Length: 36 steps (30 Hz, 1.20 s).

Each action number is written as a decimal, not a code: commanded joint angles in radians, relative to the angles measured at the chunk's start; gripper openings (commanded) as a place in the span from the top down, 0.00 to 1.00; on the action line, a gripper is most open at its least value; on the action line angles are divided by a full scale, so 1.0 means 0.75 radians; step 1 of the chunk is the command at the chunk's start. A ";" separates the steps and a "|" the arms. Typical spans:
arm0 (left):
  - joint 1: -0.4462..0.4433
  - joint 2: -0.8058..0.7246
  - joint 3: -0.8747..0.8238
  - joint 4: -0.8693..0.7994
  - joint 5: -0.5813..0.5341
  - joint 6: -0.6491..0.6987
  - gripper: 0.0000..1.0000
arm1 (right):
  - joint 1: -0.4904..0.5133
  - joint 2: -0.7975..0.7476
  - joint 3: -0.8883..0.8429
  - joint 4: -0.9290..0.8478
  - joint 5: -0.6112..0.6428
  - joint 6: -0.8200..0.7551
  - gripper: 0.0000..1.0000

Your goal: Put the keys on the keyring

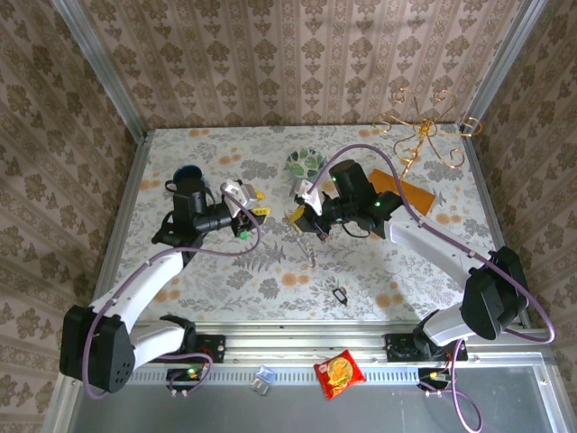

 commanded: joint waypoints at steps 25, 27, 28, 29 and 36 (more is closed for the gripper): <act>-0.097 0.149 -0.096 0.103 0.379 0.063 0.77 | 0.078 -0.033 -0.051 0.134 -0.055 -0.093 1.00; -0.097 0.152 -0.097 0.103 0.390 0.054 0.77 | 0.083 -0.030 -0.053 0.150 -0.056 -0.089 1.00; -0.095 0.153 -0.098 0.113 0.396 0.044 0.77 | 0.086 -0.029 -0.055 0.158 -0.057 -0.087 1.00; -0.096 0.153 -0.101 0.131 0.404 0.027 0.78 | 0.091 -0.026 -0.056 0.163 -0.055 -0.087 1.00; -0.096 0.170 -0.110 0.200 0.445 -0.033 0.87 | 0.113 0.002 -0.051 0.208 -0.067 -0.067 1.00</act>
